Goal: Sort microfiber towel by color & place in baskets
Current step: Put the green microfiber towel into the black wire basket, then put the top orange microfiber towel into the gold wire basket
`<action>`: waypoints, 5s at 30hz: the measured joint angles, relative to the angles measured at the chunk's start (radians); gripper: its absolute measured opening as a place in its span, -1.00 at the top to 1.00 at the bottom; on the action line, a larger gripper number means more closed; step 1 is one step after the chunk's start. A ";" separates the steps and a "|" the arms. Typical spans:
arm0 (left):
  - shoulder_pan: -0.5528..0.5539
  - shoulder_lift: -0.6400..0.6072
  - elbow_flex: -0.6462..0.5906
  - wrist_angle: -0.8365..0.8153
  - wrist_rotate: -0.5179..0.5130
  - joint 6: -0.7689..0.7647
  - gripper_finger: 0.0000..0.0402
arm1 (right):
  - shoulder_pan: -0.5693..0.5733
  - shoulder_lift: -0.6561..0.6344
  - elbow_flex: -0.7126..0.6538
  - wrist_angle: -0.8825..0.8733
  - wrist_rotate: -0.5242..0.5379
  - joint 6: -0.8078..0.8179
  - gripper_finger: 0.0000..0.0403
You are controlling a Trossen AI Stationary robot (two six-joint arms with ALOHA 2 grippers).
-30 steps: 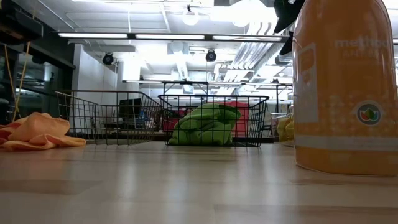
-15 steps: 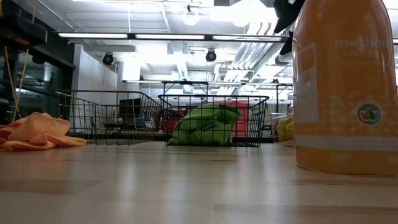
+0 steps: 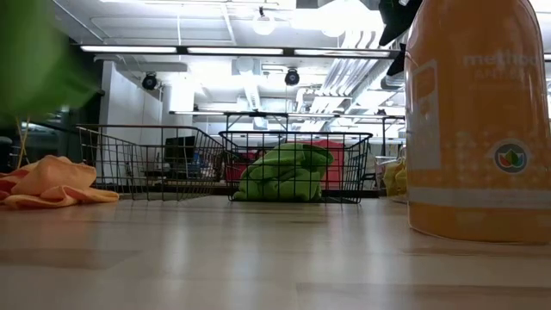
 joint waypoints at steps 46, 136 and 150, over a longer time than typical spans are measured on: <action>0.923 0.334 0.083 0.729 -0.173 0.485 0.54 | 0.000 -0.176 0.000 0.523 0.201 0.106 -0.65; 0.950 -0.193 -0.082 0.026 -0.574 0.181 1.00 | 0.000 -0.175 0.000 0.461 0.164 0.116 -0.65; 0.996 -0.187 -0.415 0.486 -0.227 0.254 0.98 | 0.000 -0.175 0.000 0.462 0.164 0.113 -0.65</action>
